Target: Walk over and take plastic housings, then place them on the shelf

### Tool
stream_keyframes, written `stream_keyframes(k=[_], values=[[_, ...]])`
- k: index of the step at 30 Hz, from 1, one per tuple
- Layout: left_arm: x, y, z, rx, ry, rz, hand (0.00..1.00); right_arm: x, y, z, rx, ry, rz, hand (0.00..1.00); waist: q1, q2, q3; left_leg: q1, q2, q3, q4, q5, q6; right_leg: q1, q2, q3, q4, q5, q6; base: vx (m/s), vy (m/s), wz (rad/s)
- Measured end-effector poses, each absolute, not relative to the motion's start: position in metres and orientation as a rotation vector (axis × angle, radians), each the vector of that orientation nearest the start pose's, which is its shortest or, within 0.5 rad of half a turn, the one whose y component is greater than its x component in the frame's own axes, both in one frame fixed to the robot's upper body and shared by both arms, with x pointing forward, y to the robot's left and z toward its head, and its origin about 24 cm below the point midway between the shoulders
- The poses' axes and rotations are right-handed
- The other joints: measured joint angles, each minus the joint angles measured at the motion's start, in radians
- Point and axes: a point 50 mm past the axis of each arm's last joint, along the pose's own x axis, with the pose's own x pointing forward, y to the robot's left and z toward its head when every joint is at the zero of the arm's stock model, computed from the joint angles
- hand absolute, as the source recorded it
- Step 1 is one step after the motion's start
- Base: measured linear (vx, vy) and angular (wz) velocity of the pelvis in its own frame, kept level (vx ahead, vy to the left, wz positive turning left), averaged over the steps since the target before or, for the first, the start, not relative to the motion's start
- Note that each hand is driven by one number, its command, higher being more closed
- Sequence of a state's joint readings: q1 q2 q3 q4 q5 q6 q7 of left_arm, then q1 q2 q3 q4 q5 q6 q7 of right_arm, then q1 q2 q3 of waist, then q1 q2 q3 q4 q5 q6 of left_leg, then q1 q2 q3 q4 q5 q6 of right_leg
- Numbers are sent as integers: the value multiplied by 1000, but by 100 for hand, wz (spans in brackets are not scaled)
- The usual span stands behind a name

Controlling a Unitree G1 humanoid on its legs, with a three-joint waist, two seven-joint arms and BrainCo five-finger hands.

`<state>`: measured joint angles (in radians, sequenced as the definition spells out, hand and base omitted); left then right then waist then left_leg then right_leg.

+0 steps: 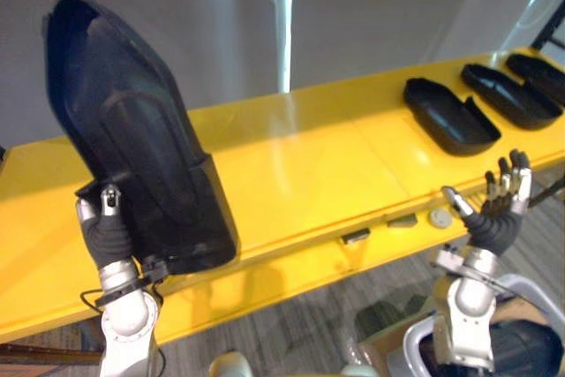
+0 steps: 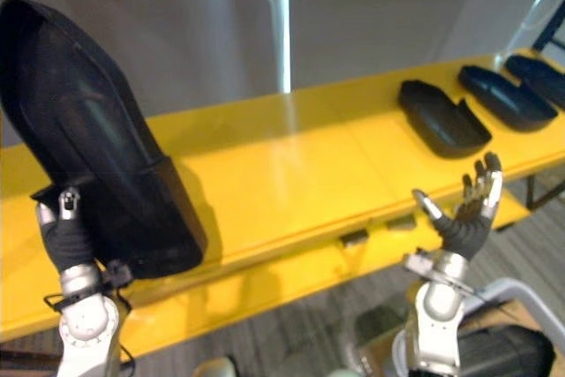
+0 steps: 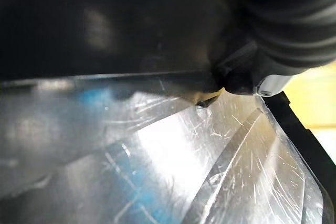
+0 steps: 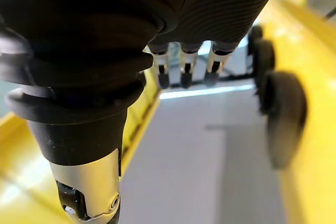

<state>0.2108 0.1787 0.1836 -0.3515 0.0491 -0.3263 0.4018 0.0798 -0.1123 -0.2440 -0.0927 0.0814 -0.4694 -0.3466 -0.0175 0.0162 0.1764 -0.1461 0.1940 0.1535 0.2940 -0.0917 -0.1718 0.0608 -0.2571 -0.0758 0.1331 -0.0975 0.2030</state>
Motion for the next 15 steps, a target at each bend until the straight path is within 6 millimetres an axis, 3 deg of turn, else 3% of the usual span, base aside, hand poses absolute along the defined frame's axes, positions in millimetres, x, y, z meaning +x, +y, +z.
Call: stream_keyframes(k=[2, 7, 11, 15], values=[[192, 229, 125, 209, -549, 506, 100, 210, -251, 98, -47, -521, -595, 0, -6, 19, 10, 7, 17, -5, -47, 39, -8, -14, 22, -4, 5, -6, -6, -131, -121, 2], [207, 223, 136, 232, -509, 402, 100, 209, -258, 105, -71, -543, -608, 0, -27, 16, 16, 53, 27, 17, -178, 126, -18, -54, 40, 6, 14, -5, -23, -87, -59, -7], [247, 221, 120, 206, -306, 329, 100, 212, -256, 106, -86, -529, -578, 0, -31, 7, 21, 99, 26, 49, -227, 152, -21, -47, 43, 32, 15, 14, -14, 6, -1, -18], [294, 245, 99, 208, -40, 377, 100, 217, -252, 109, -132, -518, -510, 0, -68, 7, 29, 133, 26, 77, -261, 164, -23, -52, 47, 63, 16, 20, -13, 4, -5, -20]])
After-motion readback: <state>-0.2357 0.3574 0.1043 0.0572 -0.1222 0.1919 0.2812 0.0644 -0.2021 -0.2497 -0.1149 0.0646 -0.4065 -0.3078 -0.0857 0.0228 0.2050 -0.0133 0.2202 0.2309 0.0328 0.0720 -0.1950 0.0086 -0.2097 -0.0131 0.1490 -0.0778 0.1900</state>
